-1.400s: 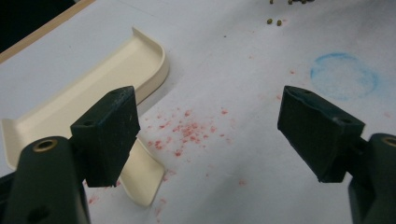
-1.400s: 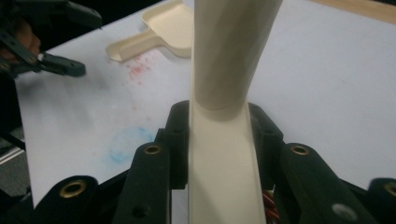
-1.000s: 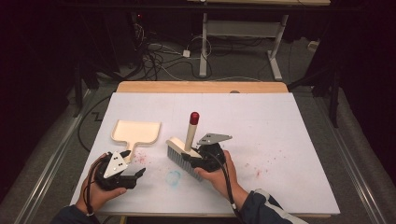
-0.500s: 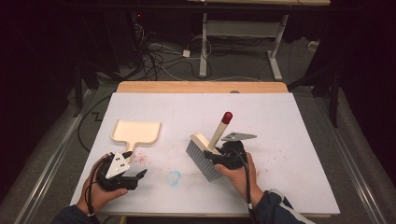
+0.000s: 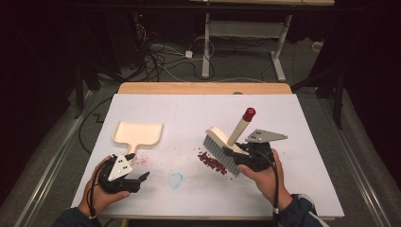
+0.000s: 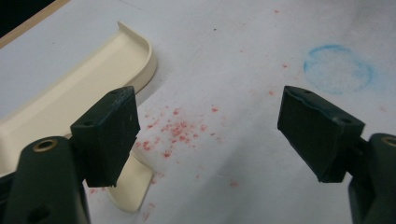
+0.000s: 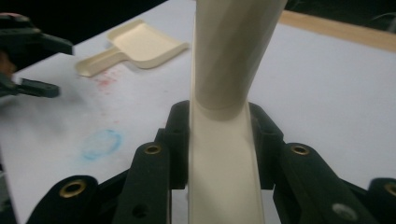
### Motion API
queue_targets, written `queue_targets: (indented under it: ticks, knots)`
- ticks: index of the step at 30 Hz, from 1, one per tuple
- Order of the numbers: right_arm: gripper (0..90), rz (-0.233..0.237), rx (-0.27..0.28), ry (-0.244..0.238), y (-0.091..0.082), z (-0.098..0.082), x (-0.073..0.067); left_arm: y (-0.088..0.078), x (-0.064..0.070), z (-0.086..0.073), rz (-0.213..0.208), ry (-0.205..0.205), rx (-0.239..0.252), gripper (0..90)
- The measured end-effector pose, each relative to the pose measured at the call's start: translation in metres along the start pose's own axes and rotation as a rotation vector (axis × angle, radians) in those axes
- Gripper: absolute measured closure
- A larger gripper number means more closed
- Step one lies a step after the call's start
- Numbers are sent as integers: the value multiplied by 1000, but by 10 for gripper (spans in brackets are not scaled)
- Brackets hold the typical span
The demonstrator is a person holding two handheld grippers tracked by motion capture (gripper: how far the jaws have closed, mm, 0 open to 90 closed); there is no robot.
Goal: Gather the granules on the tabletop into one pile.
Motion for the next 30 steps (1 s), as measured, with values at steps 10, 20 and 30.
queue_targets:
  ticks: [10, 20, 30]
  knots:
    - [673, -218, -105, -50, -7, -27, 34, 2, 1, 1, 4, 10, -12, 198]
    - [673, -203, -167, -116, 21, -29, 1, 3, 2, 1, 3, 14, -15, 199]
    - [673, -245, -151, -198, 42, -14, -19, 3, 2, 1, 1, 13, -14, 200]
Point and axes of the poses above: each handheld gripper's, and its own axes: y roughly forward along the jaws, z roughly out of its top, x roughly to its right, the point moved 4 cm from there along y, roughly forward along the jaws, and after that the axes turned 4 degrees about -x, right-handed, at the moved point
